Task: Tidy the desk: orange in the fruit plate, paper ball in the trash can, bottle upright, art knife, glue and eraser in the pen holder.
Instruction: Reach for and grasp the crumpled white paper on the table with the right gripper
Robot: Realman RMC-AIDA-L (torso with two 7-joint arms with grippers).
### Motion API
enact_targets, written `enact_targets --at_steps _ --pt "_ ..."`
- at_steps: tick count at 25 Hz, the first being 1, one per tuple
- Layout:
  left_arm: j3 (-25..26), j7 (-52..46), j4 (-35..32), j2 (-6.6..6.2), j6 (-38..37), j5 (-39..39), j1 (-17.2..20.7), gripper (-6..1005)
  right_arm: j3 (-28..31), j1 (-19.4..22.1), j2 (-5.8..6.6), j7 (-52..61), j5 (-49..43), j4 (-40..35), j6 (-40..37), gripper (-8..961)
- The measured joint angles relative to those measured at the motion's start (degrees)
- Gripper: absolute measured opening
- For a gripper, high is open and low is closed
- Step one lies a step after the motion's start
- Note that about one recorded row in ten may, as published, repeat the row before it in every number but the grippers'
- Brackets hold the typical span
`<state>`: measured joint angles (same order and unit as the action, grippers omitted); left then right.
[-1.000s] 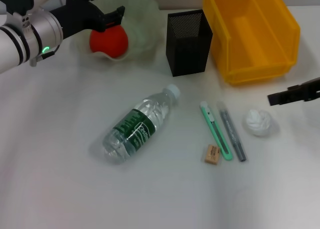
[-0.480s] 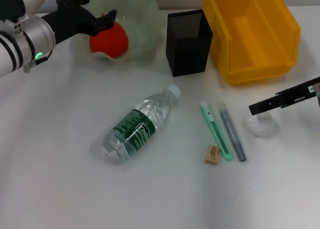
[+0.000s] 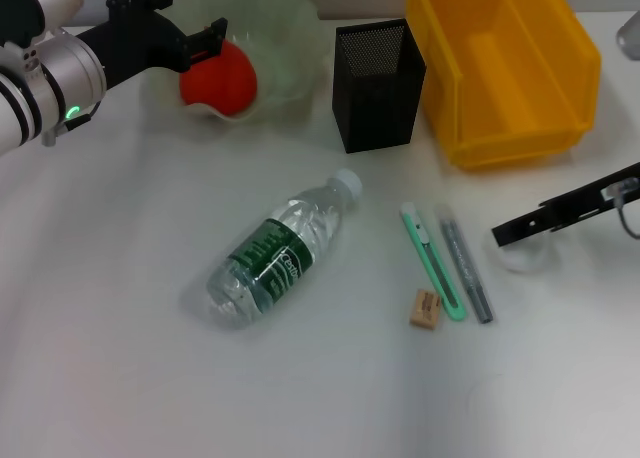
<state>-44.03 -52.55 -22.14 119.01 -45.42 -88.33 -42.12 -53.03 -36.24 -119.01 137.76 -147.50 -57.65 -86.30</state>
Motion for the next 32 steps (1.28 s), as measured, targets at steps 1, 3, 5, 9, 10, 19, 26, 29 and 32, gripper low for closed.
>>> enact_targets --at_steps 1,3,5,9,10,19,26,29,32 --pt "0.0 0.0 -0.01 -0.01 -0.01 0.0 -0.06 813 -0.01 -0.37 0.01 -0.37 0.02 1.05 0.45 744" --pt "0.0 0.0 -0.01 -0.01 -0.02 0.0 -0.14 813 -0.03 -1.15 0.03 -1.1 0.05 2.56 1.29 743" --pt "0.0 0.0 -0.01 -0.01 -0.02 0.0 -0.21 813 -0.04 -1.27 0.03 -1.11 0.06 2.67 1.36 743" --pt "0.0 0.0 -0.02 -0.01 -0.02 0.0 -0.23 813 -0.06 -1.37 0.02 -1.1 0.0 2.74 1.35 742" --pt "0.0 0.0 -0.01 -0.01 -0.02 0.0 -0.24 813 -0.06 -1.38 0.01 -1.01 -0.05 2.78 1.15 742" --pt "0.38 0.47 -0.01 -0.01 -0.01 0.1 0.06 813 -0.06 -1.38 0.0 -0.15 -0.58 3.94 0.65 739" --pt "0.23 0.61 -0.01 -0.05 -0.01 0.48 0.11 812 -0.06 -1.38 0.02 0.9 -0.69 3.65 0.02 654" --pt "0.4 0.67 -0.06 -0.07 -0.01 0.5 0.12 812 -0.06 -1.42 0.21 1.0 -0.69 3.66 -0.1 579" --pt "0.43 0.68 -0.08 -0.11 -0.01 0.52 0.13 812 0.2 -1.44 0.5 1.02 -0.69 3.8 -0.31 492"
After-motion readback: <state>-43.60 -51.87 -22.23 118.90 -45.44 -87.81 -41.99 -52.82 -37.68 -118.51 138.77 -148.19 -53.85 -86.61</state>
